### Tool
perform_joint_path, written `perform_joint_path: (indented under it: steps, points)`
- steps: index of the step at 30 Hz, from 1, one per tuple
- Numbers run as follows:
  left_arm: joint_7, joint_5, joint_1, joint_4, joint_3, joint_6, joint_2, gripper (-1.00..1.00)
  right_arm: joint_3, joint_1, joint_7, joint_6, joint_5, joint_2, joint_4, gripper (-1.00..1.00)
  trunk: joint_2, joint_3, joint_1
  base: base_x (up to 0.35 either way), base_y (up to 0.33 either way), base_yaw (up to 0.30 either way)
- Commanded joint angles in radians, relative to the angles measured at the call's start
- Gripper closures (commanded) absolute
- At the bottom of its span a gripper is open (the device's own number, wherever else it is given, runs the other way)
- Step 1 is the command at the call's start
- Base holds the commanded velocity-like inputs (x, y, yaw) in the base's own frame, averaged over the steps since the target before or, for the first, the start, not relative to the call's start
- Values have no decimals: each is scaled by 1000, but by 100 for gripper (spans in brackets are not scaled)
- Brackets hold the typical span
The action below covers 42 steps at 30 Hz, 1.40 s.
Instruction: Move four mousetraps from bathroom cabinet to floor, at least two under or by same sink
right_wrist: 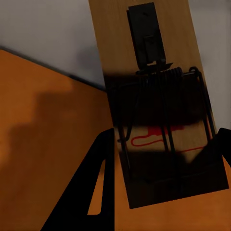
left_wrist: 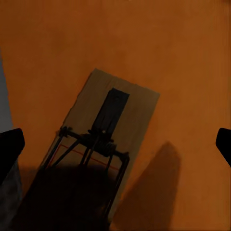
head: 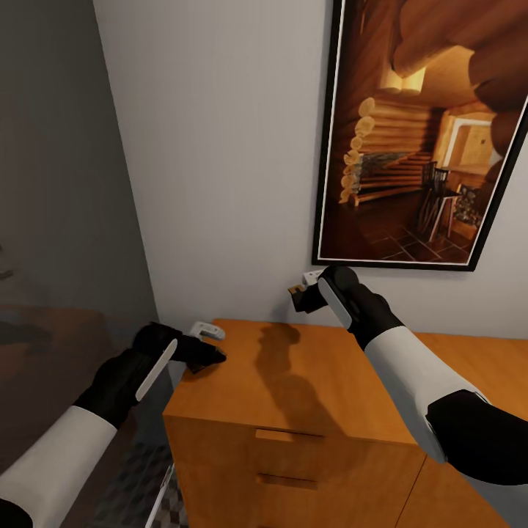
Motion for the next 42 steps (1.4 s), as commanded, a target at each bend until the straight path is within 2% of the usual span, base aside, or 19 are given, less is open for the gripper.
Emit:
perform_joint_path:
  steps: [1, 21, 28, 42]
  points:
    - [-1, -2, -1, -1, -2, 3, -1, -100, 1, -1, 1, 3, -1, 0, 0, 100, -1, -1, 0, 0, 0, 0]
    - [-3, -13, -1, -1, -1, 4, -11, -100, 0, -1, 0, 3, -1, -1, 0, 100, -1, -1, 0, 0, 0, 0]
    - [-12, -15, 3, 2, -5, -1, -6, -100, 6, -2, -2, 3, 3, -5, 39, 100, -1, -1, 0, 0, 0, 0]
    - [-13, -13, 4, 2, -10, 2, -5, -100, 2, -3, -3, 3, 14, -31, 67, 100, -1, -1, 0, 0, 0, 0]
